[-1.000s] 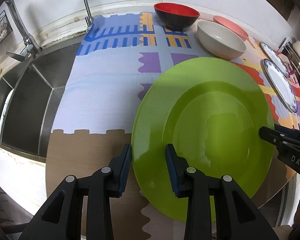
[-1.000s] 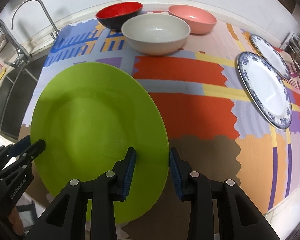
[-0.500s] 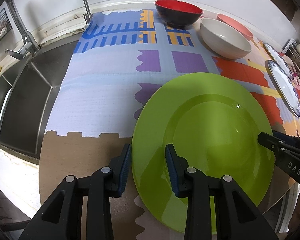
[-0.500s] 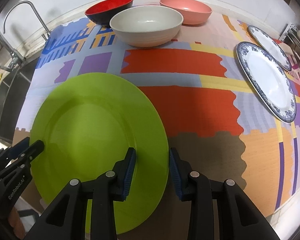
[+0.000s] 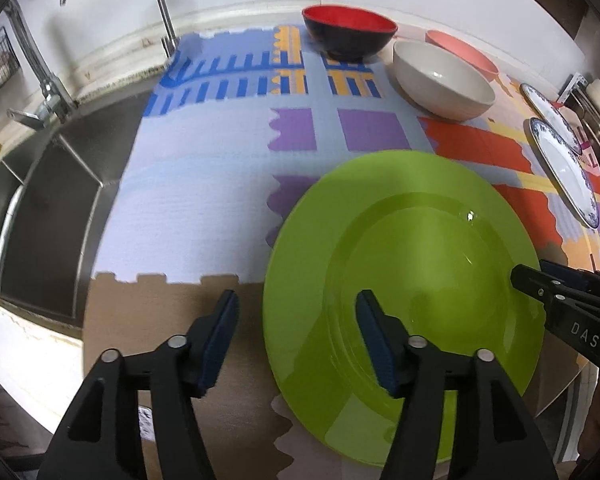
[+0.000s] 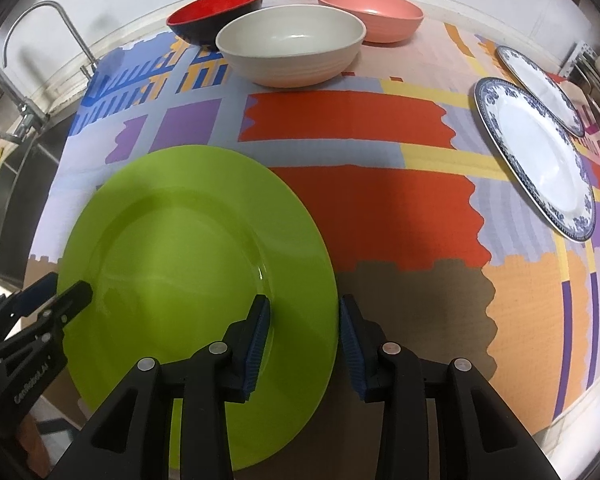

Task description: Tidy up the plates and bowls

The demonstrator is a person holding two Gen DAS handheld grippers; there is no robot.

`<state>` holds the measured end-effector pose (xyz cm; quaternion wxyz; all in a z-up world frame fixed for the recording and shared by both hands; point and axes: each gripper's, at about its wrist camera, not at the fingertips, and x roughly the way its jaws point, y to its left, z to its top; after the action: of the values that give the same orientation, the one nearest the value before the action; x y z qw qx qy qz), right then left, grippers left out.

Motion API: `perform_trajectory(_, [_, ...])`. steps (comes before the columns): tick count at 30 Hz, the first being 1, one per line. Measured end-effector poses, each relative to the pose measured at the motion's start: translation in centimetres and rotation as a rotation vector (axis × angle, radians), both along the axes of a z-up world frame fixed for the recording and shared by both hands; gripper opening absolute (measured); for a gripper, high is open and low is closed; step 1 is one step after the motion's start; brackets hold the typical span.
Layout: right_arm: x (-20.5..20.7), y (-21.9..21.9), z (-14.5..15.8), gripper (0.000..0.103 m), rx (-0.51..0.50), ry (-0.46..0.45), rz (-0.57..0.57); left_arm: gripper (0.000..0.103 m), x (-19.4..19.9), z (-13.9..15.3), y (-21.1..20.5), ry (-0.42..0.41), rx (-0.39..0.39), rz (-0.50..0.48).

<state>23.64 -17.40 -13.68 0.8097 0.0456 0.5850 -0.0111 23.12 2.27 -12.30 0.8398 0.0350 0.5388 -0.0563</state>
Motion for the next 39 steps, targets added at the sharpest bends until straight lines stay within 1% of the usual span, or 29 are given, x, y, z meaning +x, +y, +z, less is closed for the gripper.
perform_trajectory(1, [-0.1,0.0,0.1,0.037,-0.003,-0.006,0.0,0.063,0.0,0.4,0.0,-0.014,0.005,-0.004])
perform_trajectory(4, [-0.3,-0.1,0.8,0.043,-0.007,-0.033,-0.009,0.07,0.1,1.5,-0.2,-0.058,0.022,-0.02])
perform_trajectory(6, [-0.5,-0.1,1.5,0.044,-0.01,-0.06,-0.019,0.075,0.2,2.4,-0.4,-0.089,0.035,-0.036])
perform_trajectory(8, [-0.7,-0.3,2.2,0.045,-0.01,-0.083,-0.033,0.078,0.3,3.2,-0.9,-0.119,0.052,-0.059])
perform_trajectory(9, [-0.8,-0.4,2.5,0.047,-0.009,-0.093,-0.044,0.08,0.4,3.5,-1.1,-0.13,0.057,-0.068])
perform_trajectory(11, [-1.0,-0.7,3.1,0.051,-0.01,-0.113,-0.061,0.082,0.6,4.2,-1.7,-0.151,0.053,-0.091])
perform_trajectory(17, [-1.6,-2.7,4.6,0.053,-0.014,-0.155,-0.119,0.087,1.4,5.9,-4.7,-0.196,0.019,-0.164])
perform_trajectory(18, [-1.7,-3.4,4.9,0.057,-0.011,-0.162,-0.132,0.088,1.5,6.1,-5.4,-0.205,0.015,-0.176])
perform_trajectory(20, [-1.8,-4.3,5.3,0.062,-0.014,-0.174,-0.15,0.089,1.7,6.6,-6.7,-0.22,0.012,-0.194])
perform_trajectory(23, [-2.0,-6.4,6.2,0.062,-0.041,-0.194,-0.172,0.09,1.9,7.3,-9.0,-0.244,0.005,-0.216])
perform_trajectory(30, [-1.6,-11.6,7.8,0.062,-0.067,-0.254,-0.179,0.09,2.7,8.4,-14.1,-0.257,-0.007,-0.229])
perform_trajectory(33, [-1.1,-13.7,8.1,0.062,-0.071,-0.265,-0.183,0.09,3.2,8.7,-16.2,-0.252,-0.023,-0.242])
perform_trajectory(39, [-0.2,-17.9,8.3,0.062,-0.078,-0.288,-0.198,0.09,4.5,9.0,-20.7,-0.252,-0.029,-0.272])
